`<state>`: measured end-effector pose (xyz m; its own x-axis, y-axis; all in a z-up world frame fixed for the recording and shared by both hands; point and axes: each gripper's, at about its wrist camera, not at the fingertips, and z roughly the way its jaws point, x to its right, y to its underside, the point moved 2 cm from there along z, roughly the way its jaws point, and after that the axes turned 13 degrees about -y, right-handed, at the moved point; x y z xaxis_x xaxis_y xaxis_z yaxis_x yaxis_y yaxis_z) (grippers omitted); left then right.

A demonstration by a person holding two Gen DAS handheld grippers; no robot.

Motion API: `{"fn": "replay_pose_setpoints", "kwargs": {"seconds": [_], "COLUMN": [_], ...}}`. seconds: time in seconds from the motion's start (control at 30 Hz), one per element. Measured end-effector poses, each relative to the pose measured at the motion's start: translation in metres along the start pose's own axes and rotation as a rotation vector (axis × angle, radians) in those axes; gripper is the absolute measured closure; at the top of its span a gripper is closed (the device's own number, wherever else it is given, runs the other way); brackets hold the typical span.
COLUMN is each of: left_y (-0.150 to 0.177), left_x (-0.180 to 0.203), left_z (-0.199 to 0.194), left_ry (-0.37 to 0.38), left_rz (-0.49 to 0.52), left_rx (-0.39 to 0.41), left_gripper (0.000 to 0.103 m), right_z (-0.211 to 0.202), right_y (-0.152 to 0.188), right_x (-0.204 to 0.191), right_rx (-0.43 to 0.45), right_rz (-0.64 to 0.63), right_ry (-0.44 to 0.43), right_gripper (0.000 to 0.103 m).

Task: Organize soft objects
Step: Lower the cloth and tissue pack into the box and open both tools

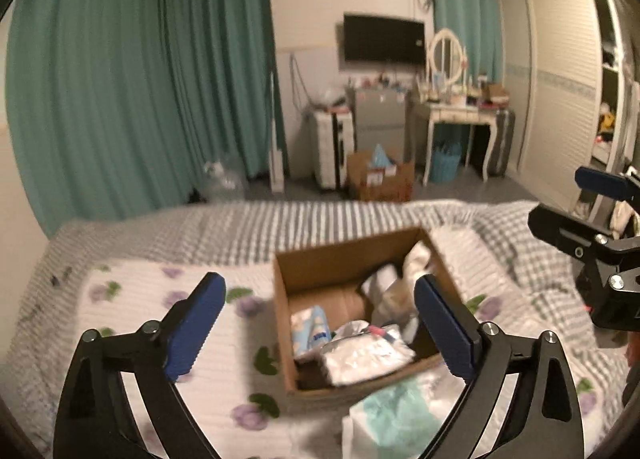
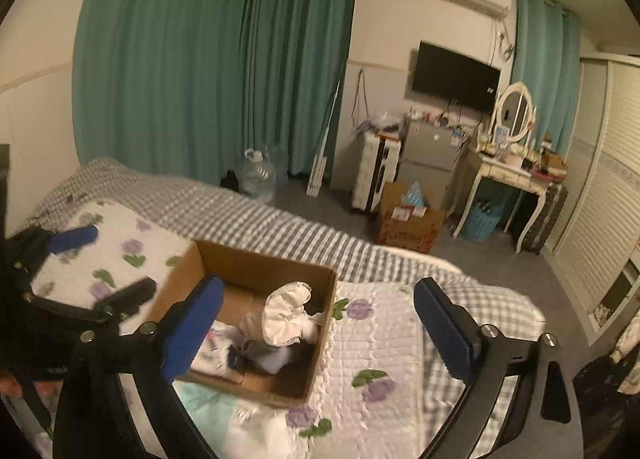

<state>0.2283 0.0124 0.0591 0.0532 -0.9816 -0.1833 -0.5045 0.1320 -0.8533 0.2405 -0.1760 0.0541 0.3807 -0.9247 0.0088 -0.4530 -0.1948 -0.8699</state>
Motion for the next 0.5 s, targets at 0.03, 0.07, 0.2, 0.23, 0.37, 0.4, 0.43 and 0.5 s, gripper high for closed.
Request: {"fn": "replay_pose_setpoints", "kwargs": {"seconds": [0.03, 0.07, 0.2, 0.23, 0.37, 0.4, 0.43, 0.5], "left_y": [-0.004, -0.005, -0.001, 0.004, 0.028, 0.036, 0.045, 0.064], "left_x": [-0.004, -0.007, -0.019, -0.020, -0.015, -0.014, -0.013, -0.012], "left_z": [-0.018, -0.031, -0.078, -0.087, -0.100, -0.100, -0.098, -0.091], "left_ry": [-0.007, -0.011, -0.007, 0.000, 0.013, 0.017, 0.017, 0.011], "left_rz": [0.003, 0.002, 0.003, 0.005, 0.008, 0.008, 0.009, 0.003], "left_rx": [0.019, 0.035, 0.089, 0.091, 0.077, 0.070, 0.061, 0.039], "left_gripper": [0.003, 0.000, 0.000, 0.000, 0.000, 0.000, 0.000, 0.000], "right_z": [-0.019, -0.031, -0.080, -0.088, -0.103, -0.103, -0.101, -0.091], "right_y": [-0.003, -0.004, 0.000, 0.003, 0.026, 0.035, 0.046, 0.068], "right_x": [-0.005, -0.008, -0.027, -0.030, -0.043, -0.045, -0.047, -0.048], "right_rx": [0.008, 0.015, 0.026, 0.026, -0.002, -0.014, -0.026, -0.054], "right_rz": [-0.004, -0.010, -0.040, -0.046, -0.053, -0.052, -0.052, -0.045], "right_ry": [0.006, 0.010, 0.007, 0.008, -0.004, -0.006, -0.003, 0.005], "right_gripper": [0.001, 0.000, 0.000, 0.000, 0.000, 0.000, 0.000, 0.000]}}
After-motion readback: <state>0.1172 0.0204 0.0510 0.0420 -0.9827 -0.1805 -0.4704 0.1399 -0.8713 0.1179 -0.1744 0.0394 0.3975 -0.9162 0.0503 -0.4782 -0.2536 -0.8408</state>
